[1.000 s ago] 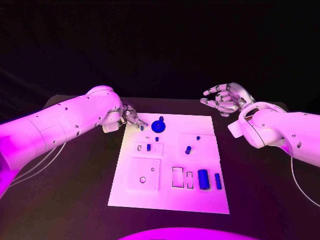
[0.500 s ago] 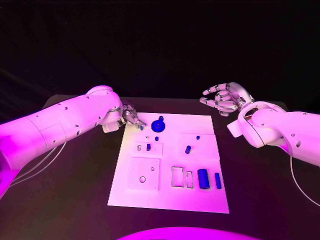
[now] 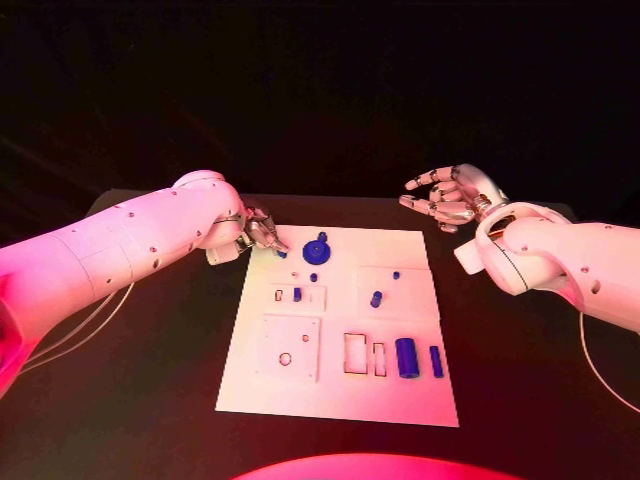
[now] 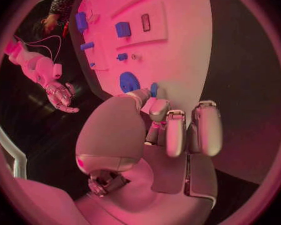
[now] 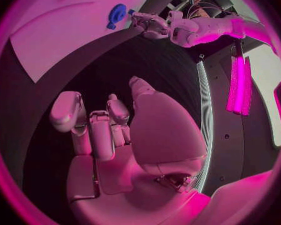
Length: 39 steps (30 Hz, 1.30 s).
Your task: Assemble the parts on the task board
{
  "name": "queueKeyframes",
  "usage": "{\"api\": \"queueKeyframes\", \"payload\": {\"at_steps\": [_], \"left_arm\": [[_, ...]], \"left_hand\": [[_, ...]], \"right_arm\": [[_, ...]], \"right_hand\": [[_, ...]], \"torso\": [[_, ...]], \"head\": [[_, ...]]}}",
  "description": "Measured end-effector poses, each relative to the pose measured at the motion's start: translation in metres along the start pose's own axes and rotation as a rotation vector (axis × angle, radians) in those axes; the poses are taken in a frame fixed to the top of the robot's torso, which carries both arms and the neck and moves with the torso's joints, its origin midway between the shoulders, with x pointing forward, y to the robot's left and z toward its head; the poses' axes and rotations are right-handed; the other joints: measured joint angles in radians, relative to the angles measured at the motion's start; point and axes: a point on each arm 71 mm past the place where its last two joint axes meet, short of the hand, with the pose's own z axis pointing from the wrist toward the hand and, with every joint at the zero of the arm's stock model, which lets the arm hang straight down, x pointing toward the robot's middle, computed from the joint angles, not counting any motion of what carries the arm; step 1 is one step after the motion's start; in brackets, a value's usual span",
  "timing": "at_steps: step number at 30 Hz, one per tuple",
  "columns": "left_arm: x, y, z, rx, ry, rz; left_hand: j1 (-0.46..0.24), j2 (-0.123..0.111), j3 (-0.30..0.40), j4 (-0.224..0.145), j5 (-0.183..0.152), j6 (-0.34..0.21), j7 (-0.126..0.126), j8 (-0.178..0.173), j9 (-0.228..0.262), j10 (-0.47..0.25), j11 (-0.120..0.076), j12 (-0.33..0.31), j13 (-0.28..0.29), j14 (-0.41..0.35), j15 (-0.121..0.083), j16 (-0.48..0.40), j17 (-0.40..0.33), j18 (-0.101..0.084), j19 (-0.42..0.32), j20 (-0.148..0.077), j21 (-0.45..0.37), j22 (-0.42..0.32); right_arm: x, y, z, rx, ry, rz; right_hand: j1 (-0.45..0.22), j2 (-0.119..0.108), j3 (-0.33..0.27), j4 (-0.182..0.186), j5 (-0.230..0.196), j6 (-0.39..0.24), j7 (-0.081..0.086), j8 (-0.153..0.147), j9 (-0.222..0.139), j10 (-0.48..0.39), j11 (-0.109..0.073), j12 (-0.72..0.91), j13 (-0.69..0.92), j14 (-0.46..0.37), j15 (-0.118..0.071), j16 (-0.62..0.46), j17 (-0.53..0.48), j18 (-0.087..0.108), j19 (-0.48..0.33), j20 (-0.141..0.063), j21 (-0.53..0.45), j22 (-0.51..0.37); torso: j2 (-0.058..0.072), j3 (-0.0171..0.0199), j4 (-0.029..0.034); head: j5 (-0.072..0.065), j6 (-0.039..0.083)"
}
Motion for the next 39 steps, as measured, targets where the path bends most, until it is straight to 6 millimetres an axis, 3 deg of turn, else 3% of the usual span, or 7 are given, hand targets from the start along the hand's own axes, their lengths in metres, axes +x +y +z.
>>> {"api": "queueKeyframes", "payload": {"at_steps": [6, 8, 11, 13, 21, 23, 39], "left_arm": [[0.000, 0.002, 0.000, 0.001, 0.004, -0.009], [0.000, 0.003, 0.000, 0.001, 0.005, -0.013], [-0.001, 0.007, -0.002, 0.001, 0.006, -0.024], [-0.001, 0.009, -0.003, 0.002, 0.007, -0.032], [0.002, 0.018, -0.016, 0.029, 0.012, -0.072], [0.004, 0.018, -0.021, 0.042, 0.013, -0.081], [0.032, 0.019, -0.056, 0.123, 0.006, -0.108]], "left_hand": [[0.006, -0.040, 0.122, 0.046, 0.006, -0.006, 0.006, 0.047, 0.000, 0.001, -0.001, -0.005, -0.005, 0.000, 0.000, 0.000, 0.000, 0.000, 0.000, 0.000, 0.000, 0.000], [-0.014, -0.060, 0.181, 0.012, 0.006, -0.010, 0.004, 0.055, 0.000, 0.004, -0.004, -0.005, -0.005, 0.000, 0.000, 0.000, 0.000, 0.000, 0.000, 0.000, 0.000, 0.000], [-0.040, -0.074, 0.197, 0.027, 0.012, -0.012, 0.004, 0.071, 0.021, 0.010, -0.002, -0.005, -0.004, 0.000, 0.000, 0.000, 0.000, 0.000, 0.000, 0.000, 0.000, 0.002], [-0.066, -0.084, 0.251, -0.011, 0.015, -0.012, 0.004, 0.078, 0.044, 0.013, -0.006, -0.005, -0.001, 0.000, 0.000, 0.000, 0.000, 0.000, 0.000, 0.000, 0.000, 0.002], [-0.121, -0.097, 0.258, -0.005, 0.061, -0.005, -0.003, 0.100, 0.079, 0.033, -0.011, 0.007, 0.015, 0.000, 0.000, 0.000, 0.000, 0.000, 0.000, 0.000, 0.000, 0.010], [-0.129, -0.104, 0.312, -0.051, 0.065, -0.004, -0.004, 0.100, 0.082, 0.033, -0.011, 0.007, 0.015, 0.004, -0.004, 0.000, 0.000, 0.000, 0.002, -0.002, 0.000, 0.010], [-0.193, -0.109, 0.316, -0.047, 0.130, 0.005, -0.013, 0.126, 0.095, 0.051, -0.022, 0.012, 0.024, 0.004, -0.011, -0.005, 0.000, 0.000, 0.009, -0.009, 0.000, 0.019]], "right_arm": [[0.000, -0.001, 0.000, 0.002, 0.000, 0.000], [0.000, -0.001, 0.000, 0.002, 0.000, 0.000], [0.000, -0.001, 0.000, 0.003, 0.001, 0.000], [0.000, -0.002, 0.000, 0.004, 0.001, 0.000], [-0.001, -0.003, -0.001, 0.007, -0.001, -0.001], [-0.002, -0.004, -0.001, 0.009, -0.002, -0.001], [-0.003, -0.006, -0.002, 0.014, -0.004, -0.003]], "right_hand": [[-0.004, 0.004, 0.000, 0.000, 0.000, 0.000, 0.000, 0.003, -0.001, 0.000, 0.000, 0.000, 0.001, 0.000, 0.000, 0.000, 0.000, 0.000, 0.000, 0.000, 0.000, 0.000], [-0.004, 0.004, 0.000, 0.000, 0.000, 0.000, 0.000, 0.003, -0.001, 0.000, 0.000, 0.000, 0.001, 0.000, 0.000, 0.000, 0.000, 0.000, 0.000, 0.000, 0.000, 0.000], [-0.004, 0.004, 0.000, 0.000, 0.000, 0.000, 0.000, 0.003, -0.001, 0.000, 0.000, 0.000, 0.001, 0.000, 0.000, 0.000, 0.000, 0.000, 0.000, 0.000, 0.000, 0.000], [-0.004, 0.004, 0.000, 0.000, 0.000, 0.000, 0.000, 0.003, -0.001, 0.000, 0.000, 0.000, 0.001, 0.000, 0.000, 0.000, 0.000, 0.000, 0.000, 0.000, 0.000, 0.000], [-0.004, 0.004, 0.000, 0.000, 0.000, 0.000, 0.000, 0.003, -0.001, 0.000, 0.000, 0.000, 0.001, 0.000, 0.000, 0.000, 0.000, 0.000, 0.000, 0.000, 0.000, 0.000], [-0.004, 0.004, 0.000, 0.000, 0.000, 0.000, 0.000, 0.003, -0.001, 0.000, 0.000, 0.000, 0.001, 0.000, 0.000, 0.000, 0.000, 0.000, 0.000, 0.000, 0.000, 0.000], [-0.004, 0.004, 0.000, 0.000, 0.000, 0.000, 0.000, 0.003, 0.000, 0.000, 0.000, 0.000, 0.001, 0.000, 0.000, 0.000, 0.000, 0.000, 0.000, 0.000, 0.000, 0.000]], "torso": [[-0.001, -0.0008, 0.0005], [-0.001, -0.0010, 0.0006], [-0.002, -0.0010, 0.0007], [-0.002, -0.0010, 0.0009], [-0.002, -0.0007, 0.0017], [-0.002, -0.0005, 0.0017], [-0.003, 0.0002, 0.0026]], "head": [[0.001, -0.002], [0.001, -0.001], [0.002, -0.001], [0.003, 0.000], [0.006, -0.002], [0.007, -0.002], [0.019, -0.007]]}}
